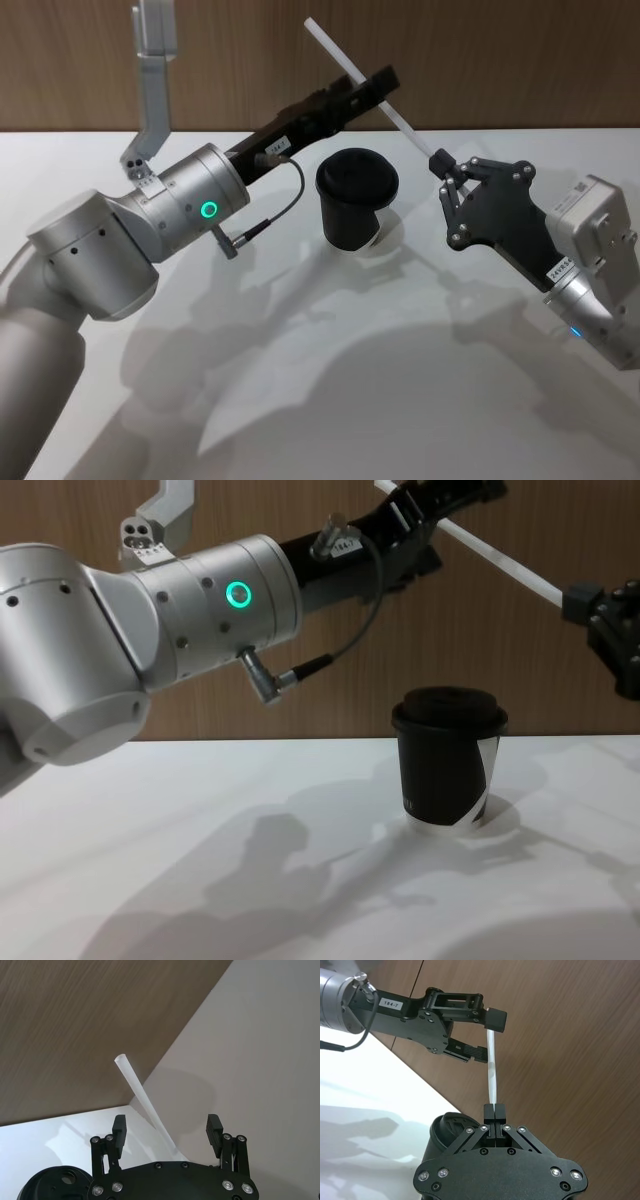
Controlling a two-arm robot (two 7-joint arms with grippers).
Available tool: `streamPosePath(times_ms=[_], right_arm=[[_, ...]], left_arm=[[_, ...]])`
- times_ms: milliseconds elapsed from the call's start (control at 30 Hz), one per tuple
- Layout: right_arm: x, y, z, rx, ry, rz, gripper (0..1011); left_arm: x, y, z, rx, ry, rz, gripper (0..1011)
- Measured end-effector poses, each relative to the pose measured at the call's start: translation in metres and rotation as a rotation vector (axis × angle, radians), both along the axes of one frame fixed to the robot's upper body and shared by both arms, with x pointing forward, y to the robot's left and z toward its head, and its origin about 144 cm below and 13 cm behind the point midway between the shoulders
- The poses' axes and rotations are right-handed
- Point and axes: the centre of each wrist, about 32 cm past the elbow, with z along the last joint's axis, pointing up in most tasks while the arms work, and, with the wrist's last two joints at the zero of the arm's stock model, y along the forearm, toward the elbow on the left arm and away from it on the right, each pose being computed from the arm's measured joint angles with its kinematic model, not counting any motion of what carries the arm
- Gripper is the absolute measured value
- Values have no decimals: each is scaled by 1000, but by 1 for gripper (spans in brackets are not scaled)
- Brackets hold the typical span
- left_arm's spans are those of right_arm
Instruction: Pick up the straw with one hand, pass it to the other hand, and insert it into the cup.
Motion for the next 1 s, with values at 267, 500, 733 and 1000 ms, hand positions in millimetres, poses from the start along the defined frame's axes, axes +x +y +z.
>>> streamPosePath(times_ms=[267,500,733,1000], right_arm=[[0,0,0,0,0,0,7],[0,0,0,0,0,0,7],[0,0,0,0,0,0,7],[0,0,0,0,0,0,7]], left_arm=[[5,-6,0,-10,10,-6,1003],[7,-9,0,-16,12,-5,1002],[9,-11,-1,-18,14,-3,918],[9,-12,0,-19,14,-2,670]])
